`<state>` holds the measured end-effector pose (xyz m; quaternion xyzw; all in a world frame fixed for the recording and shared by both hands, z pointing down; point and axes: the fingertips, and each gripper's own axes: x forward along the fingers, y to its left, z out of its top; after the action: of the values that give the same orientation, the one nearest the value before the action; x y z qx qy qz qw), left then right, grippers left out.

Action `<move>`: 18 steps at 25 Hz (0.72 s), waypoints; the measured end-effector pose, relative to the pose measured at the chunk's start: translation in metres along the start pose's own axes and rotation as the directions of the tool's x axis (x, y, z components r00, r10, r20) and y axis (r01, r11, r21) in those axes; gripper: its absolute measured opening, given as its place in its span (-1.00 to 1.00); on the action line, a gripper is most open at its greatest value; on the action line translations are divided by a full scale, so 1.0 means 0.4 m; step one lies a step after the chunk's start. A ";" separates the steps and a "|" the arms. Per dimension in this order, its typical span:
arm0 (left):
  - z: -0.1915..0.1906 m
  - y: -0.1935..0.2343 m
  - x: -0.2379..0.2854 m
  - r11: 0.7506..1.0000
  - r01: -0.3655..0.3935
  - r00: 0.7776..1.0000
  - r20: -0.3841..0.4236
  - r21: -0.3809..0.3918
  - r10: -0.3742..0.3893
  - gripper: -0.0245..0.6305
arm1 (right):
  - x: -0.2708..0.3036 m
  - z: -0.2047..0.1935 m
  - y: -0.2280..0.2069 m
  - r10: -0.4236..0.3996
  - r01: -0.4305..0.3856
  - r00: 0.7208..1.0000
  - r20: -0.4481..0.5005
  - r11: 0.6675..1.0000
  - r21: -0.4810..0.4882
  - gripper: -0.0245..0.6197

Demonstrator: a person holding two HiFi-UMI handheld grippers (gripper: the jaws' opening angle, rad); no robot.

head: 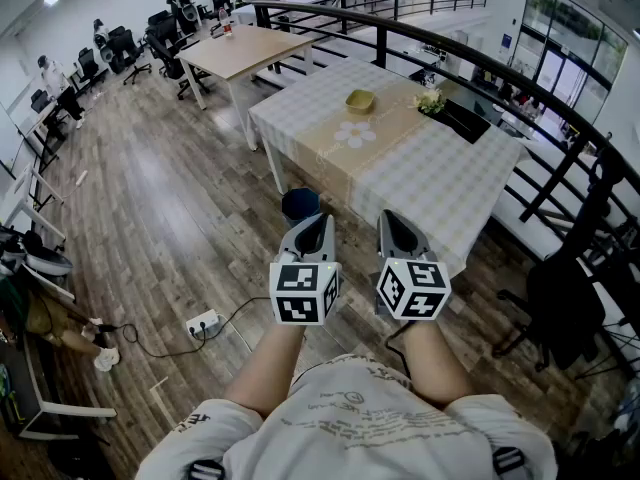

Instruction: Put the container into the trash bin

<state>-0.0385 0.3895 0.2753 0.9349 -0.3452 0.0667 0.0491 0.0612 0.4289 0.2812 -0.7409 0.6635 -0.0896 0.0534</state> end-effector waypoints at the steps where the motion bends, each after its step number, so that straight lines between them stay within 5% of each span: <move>1: 0.002 -0.005 0.004 1.000 0.001 1.000 0.000 -0.004 -0.001 -0.91 | -0.001 0.002 -0.004 0.001 -0.001 1.000 -0.001 1.000 -0.002 -0.92; 18: -0.041 -0.084 0.075 0.998 -0.048 0.997 -0.058 -0.031 0.046 -0.91 | -0.014 -0.003 -0.108 0.036 -0.035 0.999 -0.008 0.998 0.052 -0.92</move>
<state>0.0044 0.3981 0.2948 0.9233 -0.3664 0.0891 0.0726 0.1024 0.4396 0.2908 -0.7270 0.6742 -0.1090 0.0711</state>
